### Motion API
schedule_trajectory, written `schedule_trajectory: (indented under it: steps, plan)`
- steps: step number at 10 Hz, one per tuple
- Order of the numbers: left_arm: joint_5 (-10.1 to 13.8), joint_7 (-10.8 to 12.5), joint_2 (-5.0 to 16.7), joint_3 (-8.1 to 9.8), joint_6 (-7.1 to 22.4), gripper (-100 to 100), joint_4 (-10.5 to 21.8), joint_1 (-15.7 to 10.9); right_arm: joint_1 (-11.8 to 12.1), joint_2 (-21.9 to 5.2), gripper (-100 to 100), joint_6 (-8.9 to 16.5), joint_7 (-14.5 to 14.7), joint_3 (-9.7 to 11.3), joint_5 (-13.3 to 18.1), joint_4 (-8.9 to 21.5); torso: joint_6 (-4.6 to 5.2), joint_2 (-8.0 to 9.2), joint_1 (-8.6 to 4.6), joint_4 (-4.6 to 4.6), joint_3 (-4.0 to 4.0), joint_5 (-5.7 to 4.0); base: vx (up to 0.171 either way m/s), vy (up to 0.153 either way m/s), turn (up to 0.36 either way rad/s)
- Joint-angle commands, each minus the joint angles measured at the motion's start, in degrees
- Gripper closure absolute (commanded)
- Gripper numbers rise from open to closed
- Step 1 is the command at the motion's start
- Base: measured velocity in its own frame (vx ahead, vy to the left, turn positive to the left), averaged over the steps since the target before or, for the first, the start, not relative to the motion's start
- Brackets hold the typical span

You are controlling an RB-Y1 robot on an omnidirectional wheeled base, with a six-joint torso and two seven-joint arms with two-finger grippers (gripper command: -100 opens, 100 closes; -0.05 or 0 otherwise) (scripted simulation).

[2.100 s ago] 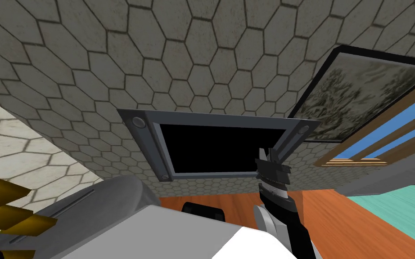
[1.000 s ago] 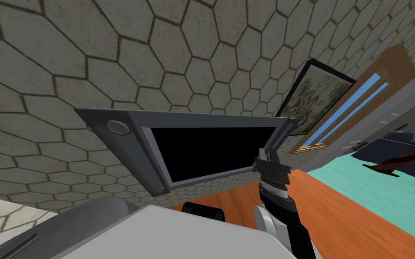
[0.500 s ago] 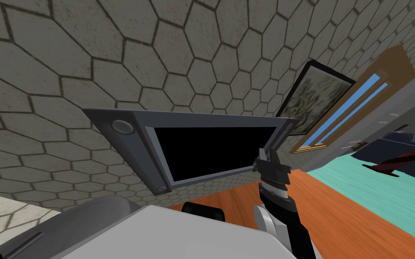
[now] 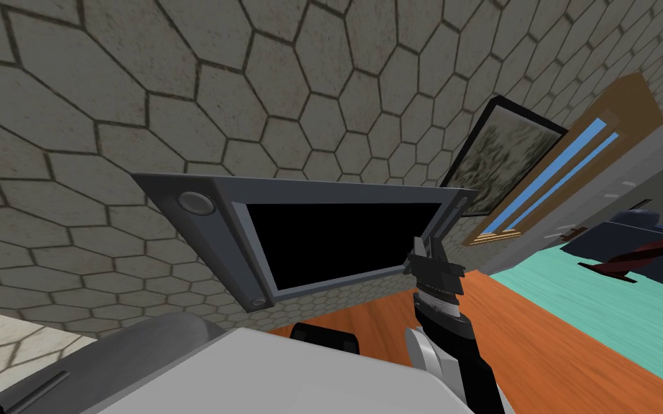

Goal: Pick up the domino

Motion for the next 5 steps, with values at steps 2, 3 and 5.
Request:
schedule_trajectory:
  steps: [2, 3, 5]
  plan:
    - [0.1, 0.6, 0.1, -0.7, 0.7, 100, -2.7, 2.2, 0.0, 0.0, 0, 0.0, 0.0, 0.0, 0.0, 0.0, 0.0, -0.03, -0.06, -0.01, -0.02, -0.02, 0.014, -0.019, -0.003]
    - [0.2, 0.9, 0.2, -0.99, 1.0, 100, -3.9, 3.2, 0.0, 0.0, 0, 0.0, 0.0, 0.0, 0.0, 0.0, -0.02, -0.05, -0.12, -0.01, -0.03, -0.02, 0.017, -0.025, 0.001]
    - [0.1, 0.7, 0.1, -0.84, 0.9, 0, -3.2, 2.5, 0.0, 0.0, 0, 0.0, 0.0, 0.0, 0.0, 0.0, -0.01, -0.04, -0.07, -0.01, -0.03, -0.02, 0.004, -0.006, 0.001]
